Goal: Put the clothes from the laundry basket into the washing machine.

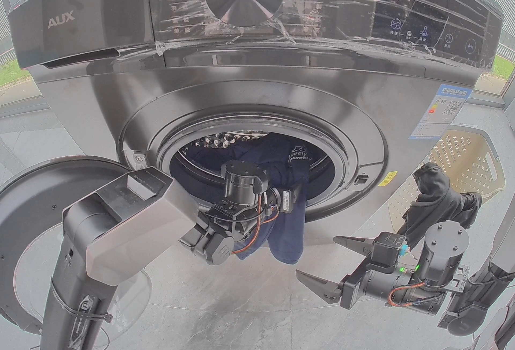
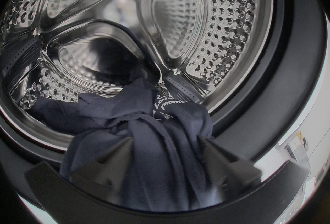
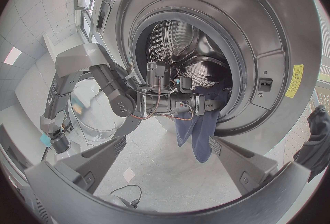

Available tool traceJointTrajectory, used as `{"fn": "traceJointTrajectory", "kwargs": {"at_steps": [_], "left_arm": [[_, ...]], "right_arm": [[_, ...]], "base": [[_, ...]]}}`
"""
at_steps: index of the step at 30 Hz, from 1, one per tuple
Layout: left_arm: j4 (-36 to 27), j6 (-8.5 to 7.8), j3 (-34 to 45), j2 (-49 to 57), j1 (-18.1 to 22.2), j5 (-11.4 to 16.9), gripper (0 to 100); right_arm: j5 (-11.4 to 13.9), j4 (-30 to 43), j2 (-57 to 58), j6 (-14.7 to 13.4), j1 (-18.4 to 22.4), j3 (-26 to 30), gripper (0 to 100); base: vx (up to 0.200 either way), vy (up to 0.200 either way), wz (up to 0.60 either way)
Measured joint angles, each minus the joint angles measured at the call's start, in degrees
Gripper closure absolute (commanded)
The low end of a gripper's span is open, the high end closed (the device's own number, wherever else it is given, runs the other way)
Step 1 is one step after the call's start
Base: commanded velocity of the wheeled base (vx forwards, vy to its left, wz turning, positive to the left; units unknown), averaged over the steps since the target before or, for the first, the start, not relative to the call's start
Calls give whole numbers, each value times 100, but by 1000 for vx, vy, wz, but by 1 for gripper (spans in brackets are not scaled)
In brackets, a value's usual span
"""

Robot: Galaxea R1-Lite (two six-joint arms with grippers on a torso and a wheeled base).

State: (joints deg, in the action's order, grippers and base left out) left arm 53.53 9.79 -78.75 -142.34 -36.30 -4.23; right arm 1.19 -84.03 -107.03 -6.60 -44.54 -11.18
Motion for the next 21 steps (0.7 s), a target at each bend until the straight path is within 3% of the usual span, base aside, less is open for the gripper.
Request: {"fn": "traceJointTrajectory", "kwargs": {"at_steps": [5,13,21], "left_arm": [[-22,28,-204,-27,111,-77,100],[149,233,-892,-50,382,-450,100],[313,257,-1471,-174,533,-720,100]], "right_arm": [[2,0,-7,0,0,0,0],[2,2,-10,0,-2,-4,0],[2,0,-33,2,-7,-15,0]], "base": [[0,0,0],[0,0,0],[0,0,0]]}}
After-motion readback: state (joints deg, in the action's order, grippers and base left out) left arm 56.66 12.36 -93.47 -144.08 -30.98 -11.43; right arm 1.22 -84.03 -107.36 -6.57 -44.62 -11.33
